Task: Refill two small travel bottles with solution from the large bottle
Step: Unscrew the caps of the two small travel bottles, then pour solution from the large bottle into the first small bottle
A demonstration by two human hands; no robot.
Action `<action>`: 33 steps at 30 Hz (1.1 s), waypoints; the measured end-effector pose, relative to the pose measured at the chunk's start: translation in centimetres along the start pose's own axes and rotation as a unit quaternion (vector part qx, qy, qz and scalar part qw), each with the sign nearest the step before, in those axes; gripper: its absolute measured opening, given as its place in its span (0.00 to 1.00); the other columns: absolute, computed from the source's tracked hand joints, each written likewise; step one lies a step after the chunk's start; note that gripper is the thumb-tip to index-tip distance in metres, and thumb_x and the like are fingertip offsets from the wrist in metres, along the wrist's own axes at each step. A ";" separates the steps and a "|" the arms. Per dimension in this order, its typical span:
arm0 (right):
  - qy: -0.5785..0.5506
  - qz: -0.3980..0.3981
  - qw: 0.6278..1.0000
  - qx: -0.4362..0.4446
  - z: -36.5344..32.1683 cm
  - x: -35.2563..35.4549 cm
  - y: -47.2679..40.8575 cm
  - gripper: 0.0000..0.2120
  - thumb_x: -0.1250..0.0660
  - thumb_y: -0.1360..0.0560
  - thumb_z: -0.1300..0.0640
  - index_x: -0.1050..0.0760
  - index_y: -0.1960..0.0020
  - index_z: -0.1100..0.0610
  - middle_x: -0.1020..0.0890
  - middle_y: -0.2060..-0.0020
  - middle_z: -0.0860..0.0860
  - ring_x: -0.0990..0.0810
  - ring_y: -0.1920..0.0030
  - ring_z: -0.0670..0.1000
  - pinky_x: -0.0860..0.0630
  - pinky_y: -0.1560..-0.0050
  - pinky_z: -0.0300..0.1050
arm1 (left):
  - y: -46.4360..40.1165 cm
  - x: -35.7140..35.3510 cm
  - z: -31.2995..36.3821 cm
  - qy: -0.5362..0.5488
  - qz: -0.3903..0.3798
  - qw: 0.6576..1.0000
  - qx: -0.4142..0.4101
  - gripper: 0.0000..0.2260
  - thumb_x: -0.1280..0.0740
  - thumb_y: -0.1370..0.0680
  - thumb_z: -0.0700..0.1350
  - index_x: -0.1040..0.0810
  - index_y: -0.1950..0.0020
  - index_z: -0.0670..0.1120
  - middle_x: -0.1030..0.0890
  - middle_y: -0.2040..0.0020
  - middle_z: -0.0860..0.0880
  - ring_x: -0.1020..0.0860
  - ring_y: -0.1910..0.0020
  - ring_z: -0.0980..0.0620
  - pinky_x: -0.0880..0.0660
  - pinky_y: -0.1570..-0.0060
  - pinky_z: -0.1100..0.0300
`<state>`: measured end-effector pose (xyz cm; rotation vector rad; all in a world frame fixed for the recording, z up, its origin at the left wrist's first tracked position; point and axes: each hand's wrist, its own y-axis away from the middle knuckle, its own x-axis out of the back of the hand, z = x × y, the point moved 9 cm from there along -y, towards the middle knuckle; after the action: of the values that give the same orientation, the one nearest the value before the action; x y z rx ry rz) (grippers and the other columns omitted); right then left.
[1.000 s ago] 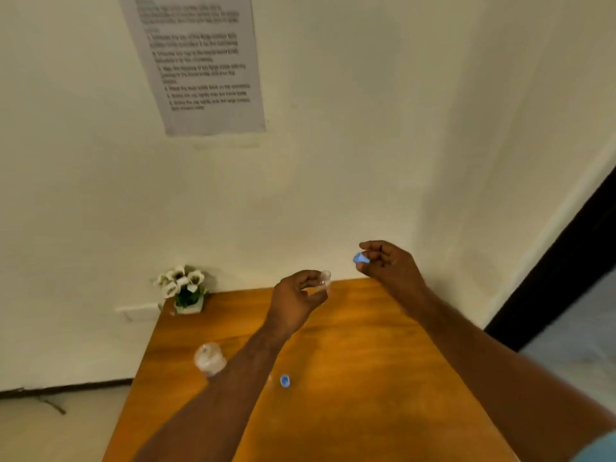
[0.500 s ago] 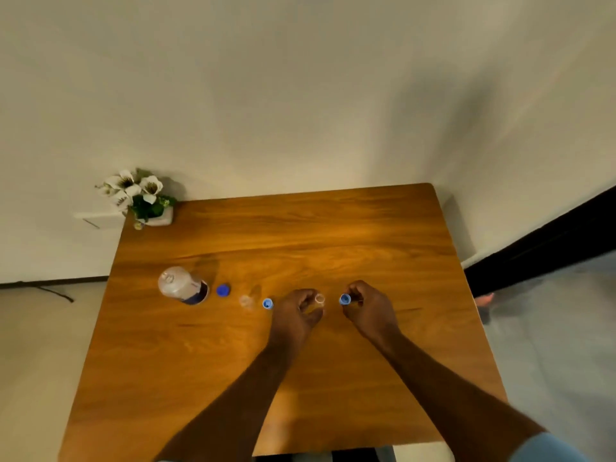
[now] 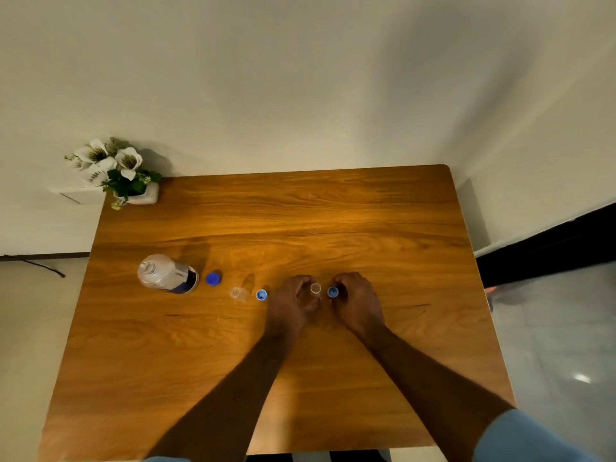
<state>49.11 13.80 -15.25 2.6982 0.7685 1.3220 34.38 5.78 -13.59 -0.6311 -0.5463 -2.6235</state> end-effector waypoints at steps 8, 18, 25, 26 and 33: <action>0.010 -0.002 1.000 -0.003 0.1 -0.1 -0.4 0.15 0.30 0.27 0.59 0.21 0.41 0.54 0.21 0.47 0.51 0.23 0.46 0.52 0.23 0.47 0.46 | -0.4 -0.3 -0.2 -0.042 -0.022 0.999 -0.011 0.18 0.24 0.26 0.44 0.21 0.36 0.47 0.18 0.41 0.50 0.20 0.41 0.52 0.23 0.40 0.59; -0.006 0.031 1.000 -0.002 -2.4 4.0 1.7 0.31 0.30 0.33 0.69 0.28 0.32 0.54 0.24 0.38 0.52 0.28 0.37 0.54 0.26 0.42 0.48 | 1.1 3.2 3.0 -0.018 -0.023 0.997 -0.075 0.37 0.20 0.30 0.52 0.32 0.25 0.53 0.27 0.29 0.55 0.29 0.29 0.58 0.29 0.29 0.57; -0.044 0.148 0.980 0.126 -14.6 8.3 3.2 0.27 0.30 0.33 0.69 0.25 0.36 0.55 0.22 0.42 0.49 0.27 0.39 0.50 0.27 0.40 0.44 | 4.2 12.5 3.2 -0.017 0.069 0.993 -0.091 0.34 0.21 0.31 0.56 0.29 0.28 0.57 0.25 0.30 0.56 0.27 0.31 0.58 0.25 0.33 0.53; -0.054 0.145 0.977 0.147 -16.6 7.8 3.3 0.26 0.29 0.32 0.67 0.25 0.36 0.55 0.22 0.42 0.49 0.26 0.39 0.50 0.27 0.40 0.44 | 4.8 13.9 2.4 -0.008 0.081 0.993 -0.082 0.33 0.21 0.31 0.57 0.29 0.28 0.58 0.24 0.31 0.57 0.26 0.32 0.58 0.24 0.34 0.52; -0.071 -0.021 0.983 0.170 -26.2 -2.7 2.0 0.28 0.26 0.28 0.51 0.29 0.30 0.51 0.25 0.35 0.47 0.29 0.33 0.48 0.30 0.35 0.41 | 8.6 23.3 -4.9 0.031 0.181 0.983 -0.018 0.35 0.21 0.33 0.59 0.28 0.29 0.55 0.24 0.33 0.57 0.26 0.33 0.57 0.24 0.36 0.52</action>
<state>28.86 6.18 -0.03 2.9698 1.1180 1.0563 17.40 -10.08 -3.68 -0.5951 -0.3298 -2.3036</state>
